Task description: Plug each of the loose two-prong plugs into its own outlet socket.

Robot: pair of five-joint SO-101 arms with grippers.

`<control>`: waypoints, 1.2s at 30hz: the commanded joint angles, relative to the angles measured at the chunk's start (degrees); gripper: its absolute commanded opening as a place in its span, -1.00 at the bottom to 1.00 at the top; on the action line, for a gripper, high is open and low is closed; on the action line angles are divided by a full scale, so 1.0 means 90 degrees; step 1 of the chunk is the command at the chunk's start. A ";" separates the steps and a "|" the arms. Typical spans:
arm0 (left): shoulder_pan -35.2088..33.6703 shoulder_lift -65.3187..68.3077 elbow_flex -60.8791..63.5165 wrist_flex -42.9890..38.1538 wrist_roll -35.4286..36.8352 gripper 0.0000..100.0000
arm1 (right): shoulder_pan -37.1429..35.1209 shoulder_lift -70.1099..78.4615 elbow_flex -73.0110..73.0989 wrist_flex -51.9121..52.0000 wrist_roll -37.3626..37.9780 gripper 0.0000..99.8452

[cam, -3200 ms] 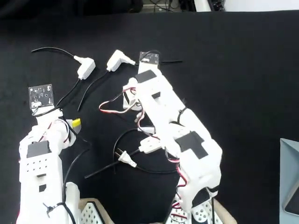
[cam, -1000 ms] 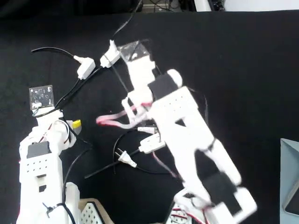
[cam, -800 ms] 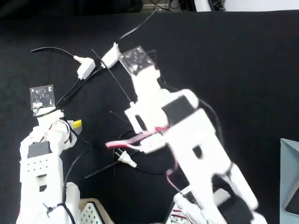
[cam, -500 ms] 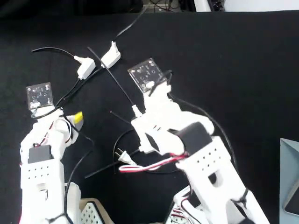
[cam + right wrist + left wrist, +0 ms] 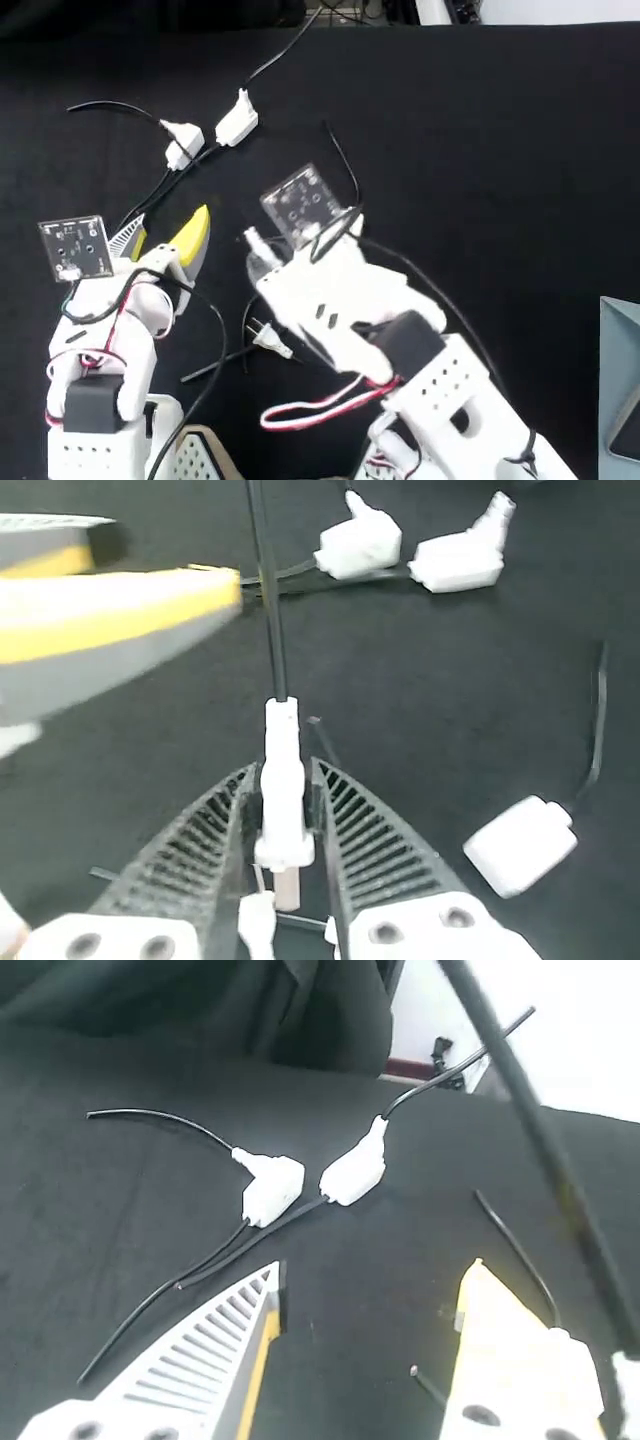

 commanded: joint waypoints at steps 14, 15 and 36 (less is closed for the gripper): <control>0.1353 -0.0244 -0.0220 0.0547 -0.0615 -0.44 | -0.0508 -0.0249 0.0689 -0.0928 0.0039 -0.98; 0.1382 -0.0244 -0.0239 0.0596 -0.0664 -0.44 | -0.0508 -0.0249 0.0708 -0.0928 0.0039 -0.98; 0.1617 -0.0625 -0.0366 0.1045 -0.1143 -0.44 | -0.0791 -0.0249 0.0874 -0.0899 0.0039 -0.98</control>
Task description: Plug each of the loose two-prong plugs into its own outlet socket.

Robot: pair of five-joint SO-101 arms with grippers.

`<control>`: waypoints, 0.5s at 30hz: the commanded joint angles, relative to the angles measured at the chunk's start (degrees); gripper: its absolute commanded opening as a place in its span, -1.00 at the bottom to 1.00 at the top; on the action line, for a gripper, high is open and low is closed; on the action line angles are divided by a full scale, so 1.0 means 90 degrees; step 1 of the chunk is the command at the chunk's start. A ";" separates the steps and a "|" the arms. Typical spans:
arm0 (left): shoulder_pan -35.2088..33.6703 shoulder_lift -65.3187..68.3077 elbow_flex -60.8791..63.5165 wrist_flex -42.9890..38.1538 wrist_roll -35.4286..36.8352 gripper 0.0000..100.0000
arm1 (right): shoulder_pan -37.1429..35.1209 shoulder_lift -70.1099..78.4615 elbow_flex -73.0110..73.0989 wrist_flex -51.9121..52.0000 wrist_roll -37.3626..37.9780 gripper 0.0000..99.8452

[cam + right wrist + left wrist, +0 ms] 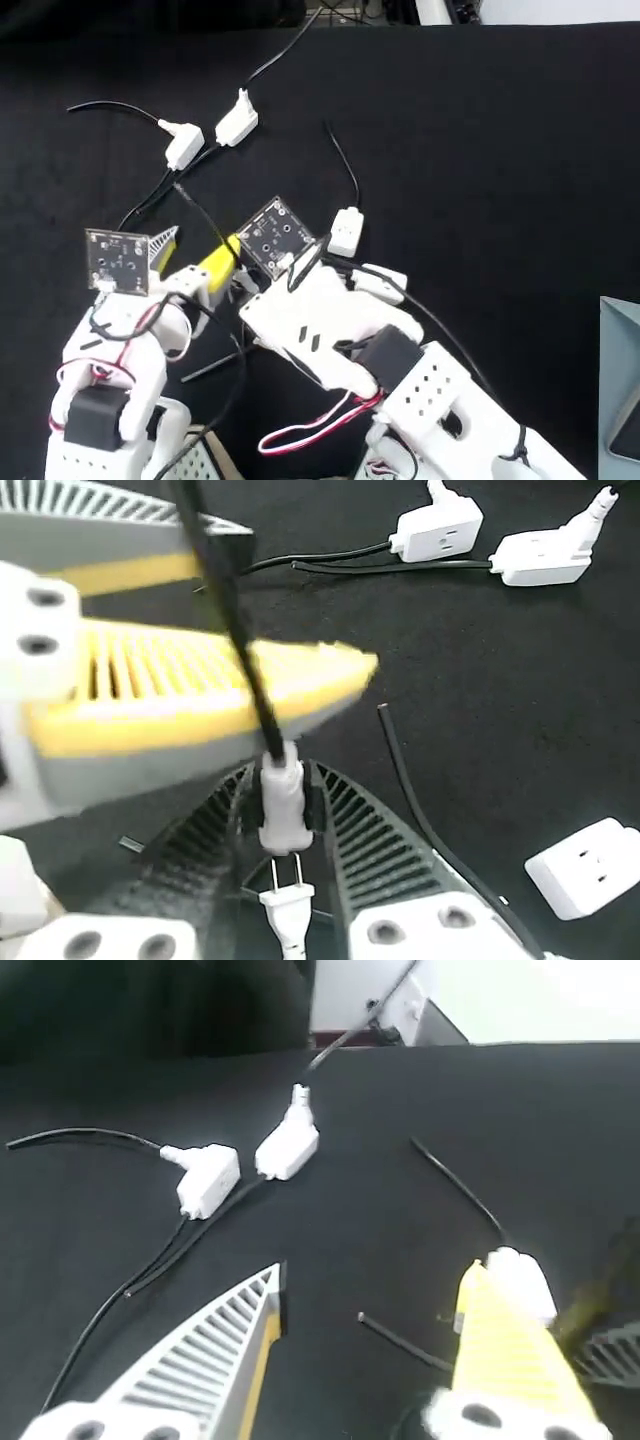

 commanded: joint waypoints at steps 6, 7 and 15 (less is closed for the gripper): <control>0.0044 -0.0977 -0.0220 0.0430 -0.0469 -0.44 | 0.0420 -0.0161 -0.0122 0.0059 0.0029 -0.98; -0.0132 -0.0918 -0.0220 0.0420 -0.0381 -0.44 | 0.0674 -0.0190 -0.0249 0.0234 0.0029 -0.98; -0.0513 -0.0068 -0.0200 0.0352 -0.0322 -0.43 | 0.2999 -0.1411 -0.1685 0.2344 0.0039 -0.98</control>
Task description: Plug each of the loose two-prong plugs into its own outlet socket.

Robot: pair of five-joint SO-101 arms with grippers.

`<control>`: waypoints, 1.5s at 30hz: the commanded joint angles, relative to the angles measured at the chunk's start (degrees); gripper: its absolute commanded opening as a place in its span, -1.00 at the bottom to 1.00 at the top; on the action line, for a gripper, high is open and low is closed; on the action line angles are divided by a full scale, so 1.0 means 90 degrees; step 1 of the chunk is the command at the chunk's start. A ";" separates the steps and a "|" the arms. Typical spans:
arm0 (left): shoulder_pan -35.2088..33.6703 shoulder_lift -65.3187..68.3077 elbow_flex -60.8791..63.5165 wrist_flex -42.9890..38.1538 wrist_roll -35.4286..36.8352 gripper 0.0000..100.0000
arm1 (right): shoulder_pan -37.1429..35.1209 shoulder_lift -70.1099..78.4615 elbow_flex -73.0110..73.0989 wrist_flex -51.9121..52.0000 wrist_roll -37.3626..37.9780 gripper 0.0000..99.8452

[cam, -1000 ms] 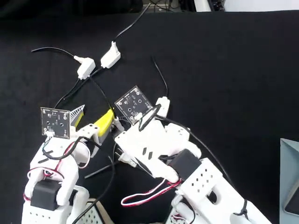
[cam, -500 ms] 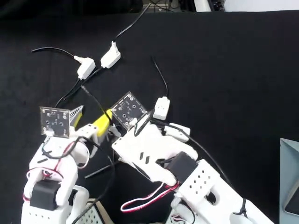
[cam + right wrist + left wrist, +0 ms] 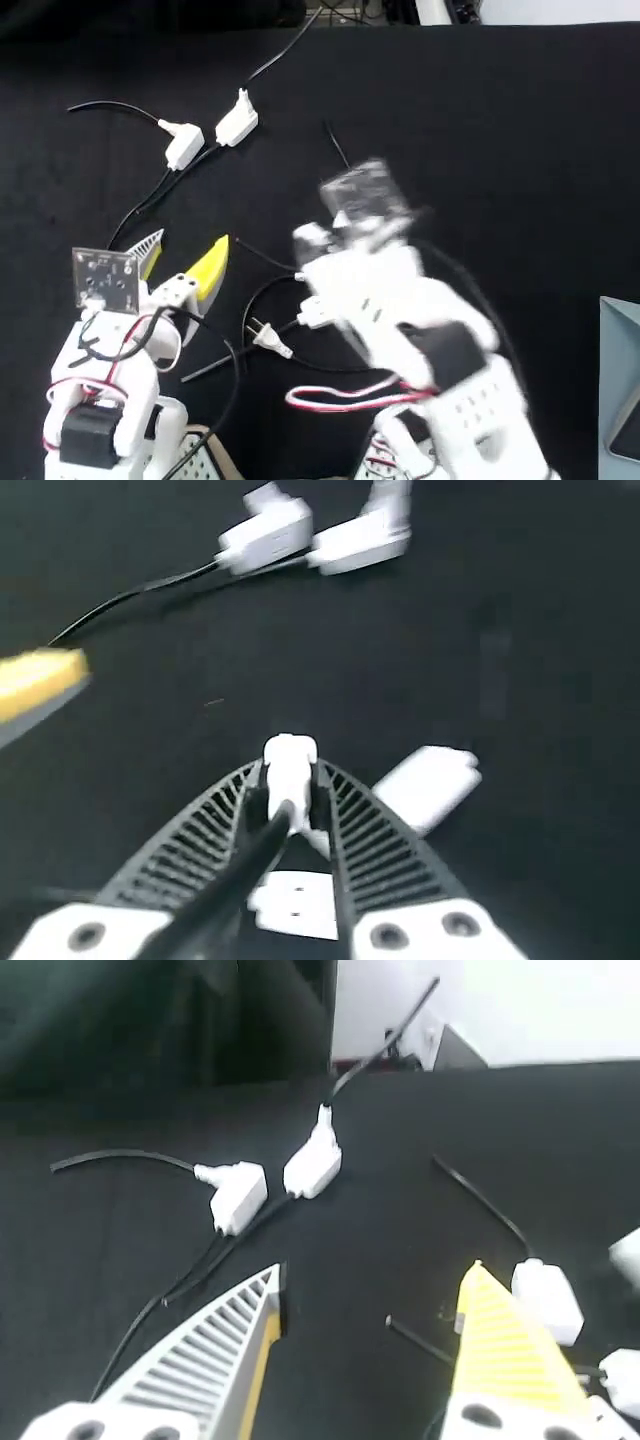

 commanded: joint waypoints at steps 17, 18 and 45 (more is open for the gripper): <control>0.2212 0.6310 -0.2144 -0.0449 -0.1094 -0.41 | 0.3165 -0.0962 -0.0571 0.0791 0.0664 -0.97; 0.2281 0.6701 -0.2310 -0.0459 -0.1192 -0.39 | 0.3223 -0.0962 -0.0571 0.0791 0.0664 -0.97; 0.3228 1.0774 -0.4176 -0.1280 -0.1573 -0.38 | 0.3341 -0.0962 -0.0357 0.0791 0.0674 -0.97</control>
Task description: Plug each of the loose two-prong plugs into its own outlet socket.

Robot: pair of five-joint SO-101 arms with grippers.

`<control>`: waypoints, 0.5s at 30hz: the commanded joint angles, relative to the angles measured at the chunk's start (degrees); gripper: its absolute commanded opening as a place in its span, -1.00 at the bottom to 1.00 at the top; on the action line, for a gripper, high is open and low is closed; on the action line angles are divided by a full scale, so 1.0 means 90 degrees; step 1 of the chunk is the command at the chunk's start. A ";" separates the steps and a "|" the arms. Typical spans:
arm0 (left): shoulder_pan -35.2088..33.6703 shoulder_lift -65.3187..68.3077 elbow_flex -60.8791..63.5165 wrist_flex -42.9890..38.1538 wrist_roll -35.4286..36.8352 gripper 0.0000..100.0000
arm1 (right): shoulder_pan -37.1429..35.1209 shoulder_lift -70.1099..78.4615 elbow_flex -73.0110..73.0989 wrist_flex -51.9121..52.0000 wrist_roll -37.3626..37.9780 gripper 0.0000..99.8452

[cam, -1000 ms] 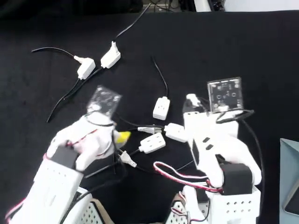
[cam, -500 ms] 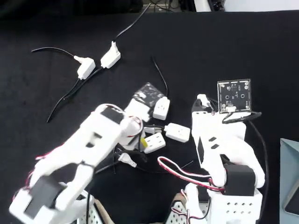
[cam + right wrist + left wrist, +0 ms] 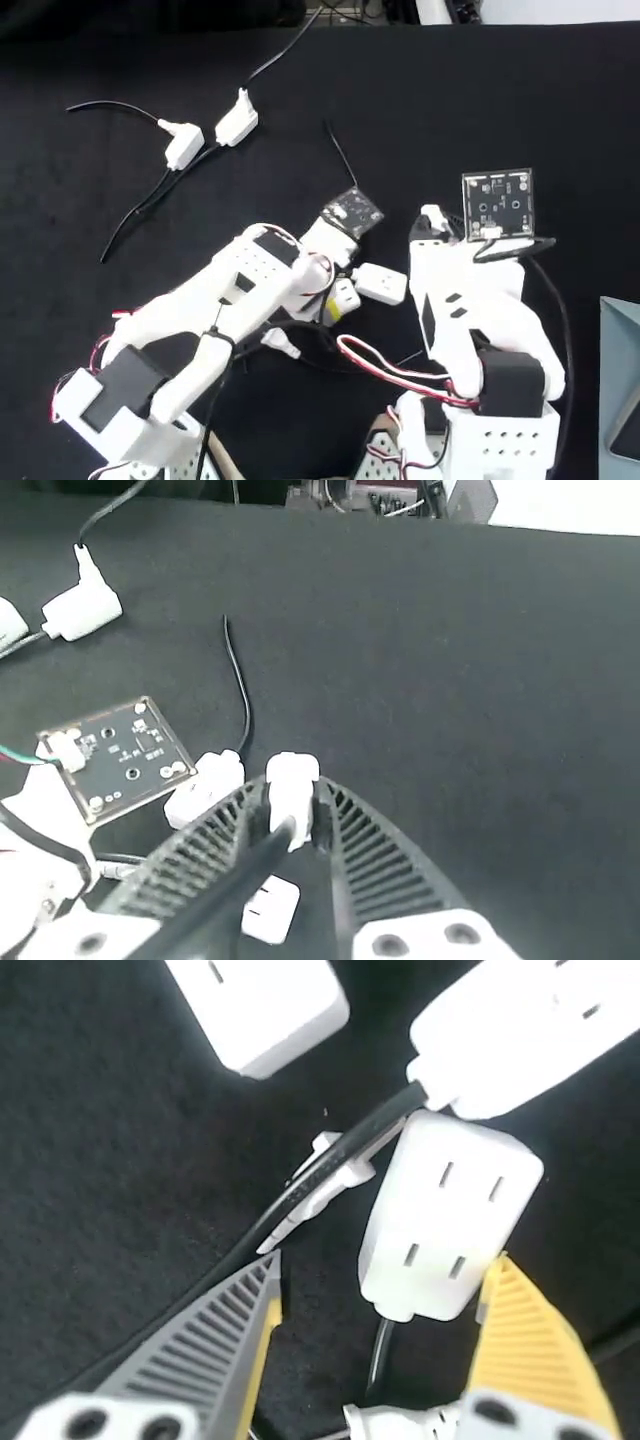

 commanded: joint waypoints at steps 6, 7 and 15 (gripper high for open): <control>0.0083 0.0020 -0.0288 -0.0059 -0.0156 -0.38 | 0.0010 -0.0044 -0.0044 -0.0039 0.0039 -0.97; 0.0112 0.0068 -0.0317 -0.0059 -0.0234 -0.38 | 0.0010 -0.0044 -0.0044 -0.0039 0.0039 -0.97; 0.0298 0.0752 -0.0435 -0.0381 -0.0117 -0.47 | 0.0010 -0.0044 -0.0044 -0.0039 0.0039 -0.97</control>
